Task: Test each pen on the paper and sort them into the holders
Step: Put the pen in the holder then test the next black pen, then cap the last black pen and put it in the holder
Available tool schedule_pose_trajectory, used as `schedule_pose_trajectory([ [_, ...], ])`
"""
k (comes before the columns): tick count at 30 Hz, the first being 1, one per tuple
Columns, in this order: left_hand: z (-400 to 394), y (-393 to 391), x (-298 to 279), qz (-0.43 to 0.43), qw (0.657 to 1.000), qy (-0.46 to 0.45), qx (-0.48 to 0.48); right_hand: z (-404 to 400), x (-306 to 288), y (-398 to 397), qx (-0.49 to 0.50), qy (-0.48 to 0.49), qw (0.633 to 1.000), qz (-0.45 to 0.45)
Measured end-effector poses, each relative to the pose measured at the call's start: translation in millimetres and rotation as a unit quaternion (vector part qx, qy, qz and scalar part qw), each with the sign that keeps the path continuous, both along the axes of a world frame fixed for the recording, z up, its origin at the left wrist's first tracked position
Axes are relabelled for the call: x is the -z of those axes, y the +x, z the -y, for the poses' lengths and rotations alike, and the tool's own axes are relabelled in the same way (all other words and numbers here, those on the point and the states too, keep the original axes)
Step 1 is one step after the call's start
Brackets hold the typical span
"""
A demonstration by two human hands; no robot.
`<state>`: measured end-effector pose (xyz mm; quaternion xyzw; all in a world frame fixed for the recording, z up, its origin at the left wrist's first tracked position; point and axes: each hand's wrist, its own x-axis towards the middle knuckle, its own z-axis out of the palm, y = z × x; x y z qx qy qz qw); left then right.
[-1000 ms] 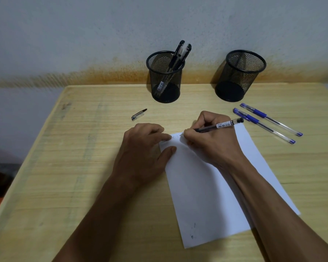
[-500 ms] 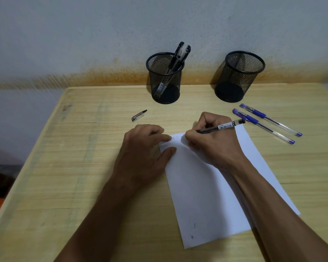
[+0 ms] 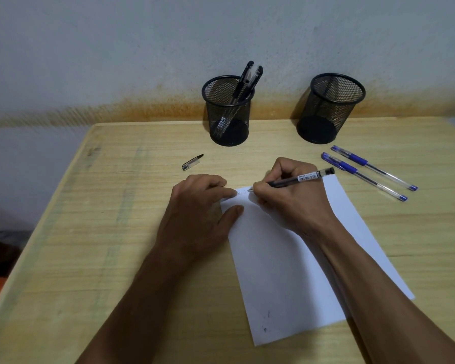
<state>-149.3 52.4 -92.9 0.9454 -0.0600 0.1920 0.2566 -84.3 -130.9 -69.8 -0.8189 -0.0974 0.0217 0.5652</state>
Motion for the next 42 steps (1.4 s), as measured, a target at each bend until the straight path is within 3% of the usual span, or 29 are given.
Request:
schedule_pose_trajectory([
  [3,-1,1,1,-0.001,1.000,0.004,0.002,2,-6,-2,0.007,0.035,0.999,-0.007],
  [7,-2,1,2,0.011,1.000,0.008,-0.010,8,-15,-5,0.006,0.157,0.986,-0.062],
  [11,-6,7,-12,0.083,0.988,-0.027,-0.130,15,-25,-7,0.017,0.184,0.981,-0.055],
  [13,-12,14,-23,0.039,0.979,-0.048,-0.194,18,-30,-12,0.009,0.184,0.982,-0.051],
  [17,-23,27,-29,-0.074,0.966,0.002,-0.247,22,-36,-27,0.011,0.187,0.981,-0.055],
  [24,-17,27,-28,-0.074,0.961,0.099,-0.246,33,-42,-49,0.051,0.237,0.965,-0.096],
  [26,-10,18,-33,-0.061,0.969,0.058,-0.234,37,-44,-54,0.062,0.251,0.961,-0.100],
  [28,2,1,-44,-0.030,0.978,-0.058,-0.201,41,-48,-59,0.070,0.270,0.955,-0.097],
  [30,21,-20,-58,-0.005,0.972,-0.162,-0.172,43,-54,-65,0.071,0.268,0.958,-0.072],
  [33,42,-46,-73,0.004,0.964,-0.239,-0.117,45,-68,-75,0.060,0.257,0.964,-0.014],
  [42,66,-72,-85,-0.010,0.961,-0.277,-0.018,51,-83,-92,0.039,0.213,0.975,0.042],
])
